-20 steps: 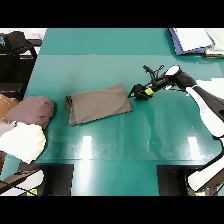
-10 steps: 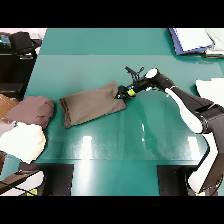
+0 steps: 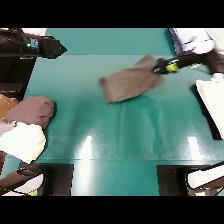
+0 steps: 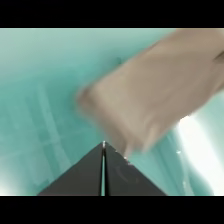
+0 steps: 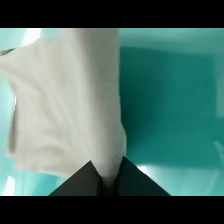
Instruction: Fold the shirts.
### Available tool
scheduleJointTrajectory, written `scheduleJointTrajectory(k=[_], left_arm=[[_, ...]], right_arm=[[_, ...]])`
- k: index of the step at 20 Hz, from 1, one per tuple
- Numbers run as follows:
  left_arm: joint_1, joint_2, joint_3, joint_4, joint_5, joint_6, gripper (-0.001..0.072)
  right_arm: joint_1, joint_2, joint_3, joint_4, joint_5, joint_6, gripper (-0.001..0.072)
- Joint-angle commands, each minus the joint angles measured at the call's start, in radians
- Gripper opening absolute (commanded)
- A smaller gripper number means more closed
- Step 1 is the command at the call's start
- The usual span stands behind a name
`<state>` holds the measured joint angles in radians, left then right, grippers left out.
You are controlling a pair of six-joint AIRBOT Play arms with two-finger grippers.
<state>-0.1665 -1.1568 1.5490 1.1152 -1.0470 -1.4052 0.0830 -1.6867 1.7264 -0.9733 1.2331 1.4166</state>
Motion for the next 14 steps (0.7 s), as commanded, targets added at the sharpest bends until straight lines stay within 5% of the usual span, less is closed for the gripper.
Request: scheduleJointTrajectory(k=[1,8,14], left_arm=[[-0.039,0.0,0.0,-0.003,0.047,-0.002,0.0024],[-0.039,0.0,0.0,-0.032,0.066,-0.011,0.0024],[-0.039,0.0,0.0,-0.039,0.065,-0.012,0.0024]], right_arm=[[-0.261,0.127,-0.021,-0.085,0.019,0.045,0.0017],[-0.645,0.2,-0.061,-0.037,-0.015,0.045,0.0017],[-0.697,0.202,0.003,0.022,-0.088,0.04,0.0016]])
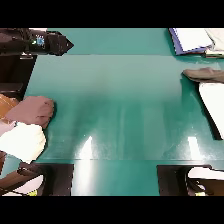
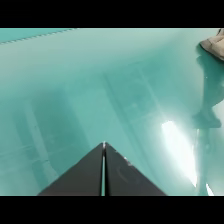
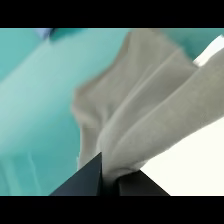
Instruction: Fold the shirts.
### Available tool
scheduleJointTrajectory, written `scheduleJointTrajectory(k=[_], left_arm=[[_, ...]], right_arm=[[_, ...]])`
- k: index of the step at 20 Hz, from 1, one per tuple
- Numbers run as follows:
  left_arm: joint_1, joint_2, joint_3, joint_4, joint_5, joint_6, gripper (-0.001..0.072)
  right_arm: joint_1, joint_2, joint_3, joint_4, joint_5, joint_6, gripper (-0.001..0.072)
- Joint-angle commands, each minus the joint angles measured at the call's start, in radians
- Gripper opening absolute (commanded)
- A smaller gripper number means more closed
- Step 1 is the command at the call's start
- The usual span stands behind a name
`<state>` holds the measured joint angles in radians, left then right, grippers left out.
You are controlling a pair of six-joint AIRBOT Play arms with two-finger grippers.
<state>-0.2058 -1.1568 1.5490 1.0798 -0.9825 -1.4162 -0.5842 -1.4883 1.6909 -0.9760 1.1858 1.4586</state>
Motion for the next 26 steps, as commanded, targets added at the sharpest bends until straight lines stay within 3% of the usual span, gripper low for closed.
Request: scheduleJointTrajectory(k=[1,5,9,13,18,24,25,26], left_arm=[[0.0,0.0,0.0,-0.003,-0.003,0.0,0.0024],[0.0,0.0,0.0,-0.003,-0.008,0.002,0.0024],[0.0,0.0,0.0,-0.003,-0.031,0.003,0.0024],[0.0,0.0,0.0,-0.002,-0.043,0.004,0.0024],[0.0,0.0,0.0,-0.002,-0.089,0.023,0.0025],[0.0,0.0,0.0,-0.002,-0.089,0.037,0.0025],[0.0,0.0,0.0,-0.002,-0.089,0.037,0.0024],[0.0,0.0,0.0,-0.002,-0.089,0.037,0.0025]], right_arm=[[-0.021,0.004,0.077,0.023,-0.047,-0.001,0.0016],[-0.019,0.004,0.237,0.011,-0.017,0.0,0.0016],[-0.042,0.005,0.306,-0.058,0.119,0.0,0.0017],[-0.056,0.008,0.296,-0.236,0.27,0.02,0.0017],[-0.13,0.137,0.023,-0.388,0.277,0.027,0.0017],[-0.238,0.24,-0.277,-0.388,0.269,-0.006,0.0033],[-0.246,0.251,-0.311,-0.389,0.267,-0.016,0.0152],[-0.259,0.26,-0.34,-0.389,0.26,-0.025,0.0375]])
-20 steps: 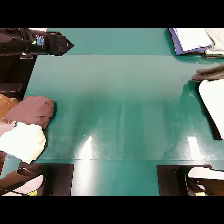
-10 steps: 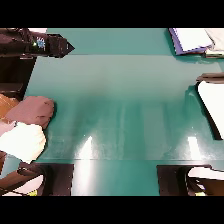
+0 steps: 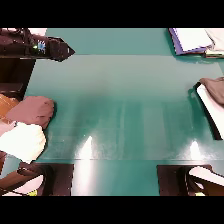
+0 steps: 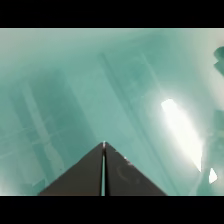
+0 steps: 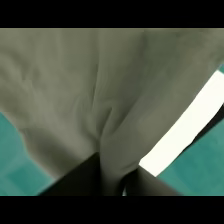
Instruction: Fold the shirts.
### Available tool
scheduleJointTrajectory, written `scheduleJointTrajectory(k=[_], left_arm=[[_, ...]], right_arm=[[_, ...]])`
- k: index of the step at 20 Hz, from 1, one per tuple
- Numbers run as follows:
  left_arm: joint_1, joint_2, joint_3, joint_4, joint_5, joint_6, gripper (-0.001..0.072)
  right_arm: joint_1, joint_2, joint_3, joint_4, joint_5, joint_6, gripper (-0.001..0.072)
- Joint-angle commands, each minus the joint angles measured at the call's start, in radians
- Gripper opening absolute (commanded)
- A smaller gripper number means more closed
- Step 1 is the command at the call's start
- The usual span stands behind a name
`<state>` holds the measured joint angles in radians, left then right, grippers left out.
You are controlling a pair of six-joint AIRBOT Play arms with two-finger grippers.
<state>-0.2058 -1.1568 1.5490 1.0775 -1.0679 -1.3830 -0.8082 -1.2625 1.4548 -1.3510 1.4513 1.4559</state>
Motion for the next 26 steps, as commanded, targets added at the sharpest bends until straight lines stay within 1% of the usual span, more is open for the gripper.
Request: scheduleJointTrajectory(k=[1,2,4,5,7,8,10,14,15,16,17,18,19,22,26], left_arm=[[0.0,0.0,0.0,0.0,-0.003,0.004,0.0025],[0.0,0.0,0.0,0.0,-0.003,0.004,0.0025],[0.0,0.0,0.0,0.0,-0.003,0.004,0.0024],[0.0,0.0,0.0,0.0,-0.003,0.003,0.0025],[0.0,0.0,0.0,0.0,0.002,0.003,0.0025],[0.0,0.0,0.0,0.0,0.006,0.003,0.0025],[0.0,0.0,0.0,0.001,0.02,0.003,0.0025],[0.0,0.001,0.0,-0.002,0.01,0.003,0.0025],[0.0,0.001,0.0,-0.005,0.019,0.003,0.0025],[0.0,0.001,0.0,-0.005,0.031,0.003,0.0025],[0.0,0.001,0.0,-0.005,0.043,0.003,0.0025],[0.0,0.001,0.001,-0.005,0.053,0.003,0.0025],[0.0,0.001,0.001,-0.005,0.065,0.003,0.0025],[0.0,0.001,0.001,-0.005,0.1,0.003,0.0025],[0.0,0.001,0.001,-0.006,0.142,0.003,0.0025]], right_arm=[[-0.05,0.039,-0.12,-0.013,-0.008,-0.022,0.0593],[-0.061,0.039,-0.118,-0.01,0.0,-0.021,0.0647],[-0.06,0.039,-0.083,0.003,0.017,-0.021,0.0646],[-0.041,0.04,-0.053,0.042,0.018,-0.021,0.0646],[0.032,0.041,0.007,0.167,0.021,-0.021,0.0645],[0.09,0.041,0.035,0.235,0.018,-0.021,0.0645],[0.225,0.04,0.078,0.294,0.003,-0.021,0.0645],[0.542,0.04,0.135,0.285,-0.055,-0.021,0.0641],[0.609,0.04,0.144,0.275,-0.069,-0.021,0.0603],[0.666,0.04,0.15,0.276,-0.082,-0.021,0.0488],[0.724,0.04,0.157,0.276,-0.093,-0.022,0.0323],[0.771,0.04,0.16,0.277,-0.101,-0.025,0.0123],[0.809,0.04,0.16,0.277,-0.108,-0.025,0.0017],[0.882,0.04,0.16,0.277,-0.112,-0.025,0.0017],[0.898,0.04,0.159,0.278,-0.116,-0.025,0.0017]])
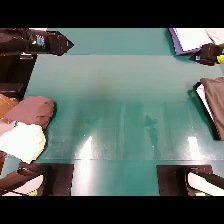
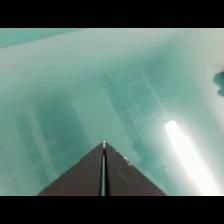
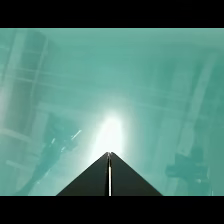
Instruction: Fold the shirts.
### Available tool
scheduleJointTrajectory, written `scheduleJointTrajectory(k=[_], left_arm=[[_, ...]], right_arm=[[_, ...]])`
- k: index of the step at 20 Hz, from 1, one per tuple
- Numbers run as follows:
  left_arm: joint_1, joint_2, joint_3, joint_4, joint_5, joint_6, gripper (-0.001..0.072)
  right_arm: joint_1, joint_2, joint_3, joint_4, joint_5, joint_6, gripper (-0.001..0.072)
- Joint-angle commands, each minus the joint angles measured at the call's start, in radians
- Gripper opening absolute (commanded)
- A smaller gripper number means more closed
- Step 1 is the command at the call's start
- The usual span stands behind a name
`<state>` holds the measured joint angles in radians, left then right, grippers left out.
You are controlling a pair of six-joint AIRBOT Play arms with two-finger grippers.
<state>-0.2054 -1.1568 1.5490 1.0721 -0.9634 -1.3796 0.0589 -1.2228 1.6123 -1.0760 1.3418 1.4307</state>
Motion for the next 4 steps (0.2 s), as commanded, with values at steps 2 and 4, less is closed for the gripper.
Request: scheduleJointTrajectory(k=[2,4], left_arm=[[0.0,0.001,0.001,0.0,0.053,0.0,0.0025],[0.0,0.001,0.001,0.0,0.058,0.0,0.0025]], right_arm=[[0.03,0.0,0.002,0.003,-0.006,0.0,0.0017],[0.03,0.0,0.002,0.003,-0.006,0.0,0.0018]])
